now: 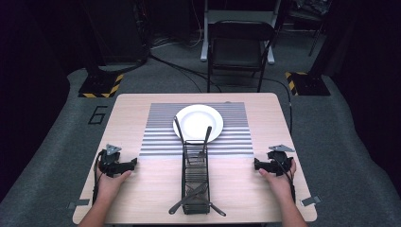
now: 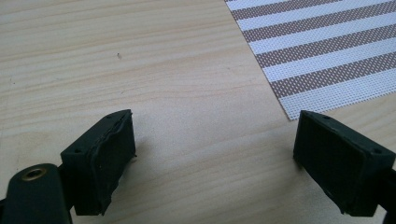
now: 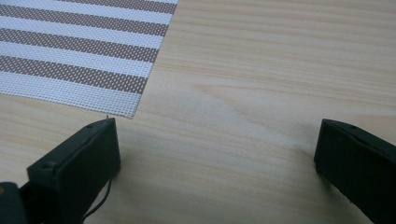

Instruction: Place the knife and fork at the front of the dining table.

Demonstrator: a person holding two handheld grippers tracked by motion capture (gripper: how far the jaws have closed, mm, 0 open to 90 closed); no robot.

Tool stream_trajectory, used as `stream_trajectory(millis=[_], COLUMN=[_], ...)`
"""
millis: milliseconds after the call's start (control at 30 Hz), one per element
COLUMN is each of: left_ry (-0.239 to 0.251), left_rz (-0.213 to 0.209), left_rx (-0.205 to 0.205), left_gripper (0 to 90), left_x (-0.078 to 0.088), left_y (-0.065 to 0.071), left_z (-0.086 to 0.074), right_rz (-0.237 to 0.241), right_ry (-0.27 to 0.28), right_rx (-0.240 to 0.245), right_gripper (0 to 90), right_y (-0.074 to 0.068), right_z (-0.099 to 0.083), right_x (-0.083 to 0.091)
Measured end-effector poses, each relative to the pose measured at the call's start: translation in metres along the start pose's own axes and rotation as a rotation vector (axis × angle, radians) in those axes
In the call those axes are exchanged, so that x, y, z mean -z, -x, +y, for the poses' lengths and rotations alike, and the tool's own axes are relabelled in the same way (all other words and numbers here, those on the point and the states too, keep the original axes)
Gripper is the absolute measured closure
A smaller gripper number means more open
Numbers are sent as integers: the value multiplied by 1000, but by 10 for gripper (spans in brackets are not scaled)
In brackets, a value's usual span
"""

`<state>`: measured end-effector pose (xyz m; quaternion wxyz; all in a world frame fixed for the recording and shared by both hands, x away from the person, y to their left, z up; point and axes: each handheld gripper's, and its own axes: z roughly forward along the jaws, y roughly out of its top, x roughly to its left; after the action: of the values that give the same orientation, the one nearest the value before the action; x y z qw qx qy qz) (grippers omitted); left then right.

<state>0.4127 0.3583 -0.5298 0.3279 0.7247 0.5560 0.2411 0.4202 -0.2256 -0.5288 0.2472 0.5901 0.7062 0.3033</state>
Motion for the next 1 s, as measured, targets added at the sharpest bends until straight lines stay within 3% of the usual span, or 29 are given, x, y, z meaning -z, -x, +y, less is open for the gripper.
stream_trajectory(millis=[633,800,1000], left_ry=[2,2,2], left_rz=[-1,-1,-1], left_rx=[-2,-2,-3], left_gripper=[128,129,129], left_x=[0,0,0], left_y=[0,0,0], left_z=[0,0,0], right_rz=[-8,-7,-10], right_ry=[-8,28,22], right_rx=[1,-4,-24], right_gripper=[9,93,199], right_y=[-1,-3,-5], right_z=[0,-2,0], right_x=[2,3,6])
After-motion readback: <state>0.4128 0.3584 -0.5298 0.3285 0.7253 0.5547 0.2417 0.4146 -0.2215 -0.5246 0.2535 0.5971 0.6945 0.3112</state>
